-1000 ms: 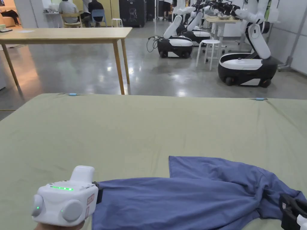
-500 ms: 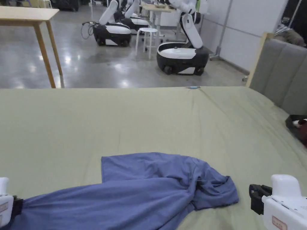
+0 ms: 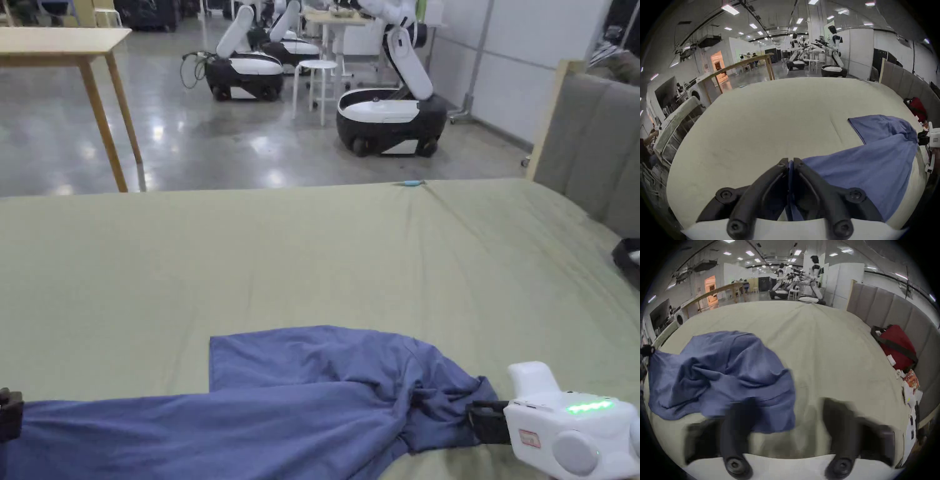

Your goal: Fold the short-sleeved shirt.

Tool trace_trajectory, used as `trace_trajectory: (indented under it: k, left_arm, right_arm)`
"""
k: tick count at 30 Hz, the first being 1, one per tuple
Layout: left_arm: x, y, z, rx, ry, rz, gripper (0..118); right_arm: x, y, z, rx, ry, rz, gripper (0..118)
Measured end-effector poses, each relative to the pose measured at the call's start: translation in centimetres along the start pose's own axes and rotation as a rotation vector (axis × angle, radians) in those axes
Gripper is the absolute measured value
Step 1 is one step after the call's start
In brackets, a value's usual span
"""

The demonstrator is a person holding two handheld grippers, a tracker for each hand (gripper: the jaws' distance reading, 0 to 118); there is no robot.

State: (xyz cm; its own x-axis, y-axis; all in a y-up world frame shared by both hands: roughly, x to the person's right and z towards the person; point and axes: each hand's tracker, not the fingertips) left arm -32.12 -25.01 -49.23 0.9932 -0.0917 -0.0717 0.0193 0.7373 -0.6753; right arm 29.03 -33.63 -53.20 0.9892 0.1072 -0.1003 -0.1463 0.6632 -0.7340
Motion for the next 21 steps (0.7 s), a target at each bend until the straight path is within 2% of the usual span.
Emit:
trace_trajectory:
  k: [2, 4, 6, 9, 16, 21]
  left_arm:
    - [0.1, -0.1, 0.1, -0.004, 0.009, -0.021, 4]
    - [0.1, 0.0, 0.1, -0.006, 0.015, -0.031, 4]
    - [-0.4, 0.1, 0.8, -0.001, 0.015, -0.036, 2]
    - [-1.1, 1.3, 2.4, 0.047, 0.023, -0.062, 1]
    - [-4.2, 9.7, 9.0, 0.219, 0.050, -0.044, 1]
    - [-6.7, 17.0, 14.2, 0.381, 0.070, 0.003, 1]
  right_arm:
    - [-1.0, 0.1, 0.0, -0.016, 0.037, 0.057, 6]
    - [-0.8, 0.2, 0.8, -0.014, 0.024, 0.037, 6]
    - [0.2, 0.7, 2.2, 0.007, 0.082, -0.072, 5]
    - [1.8, 2.6, 5.6, 0.067, 0.088, -0.146, 5]
    - [1.6, 12.3, 16.8, 0.331, 0.047, -0.086, 5]
    - [0.3, 19.7, 24.0, 0.533, -0.037, -0.055, 5]
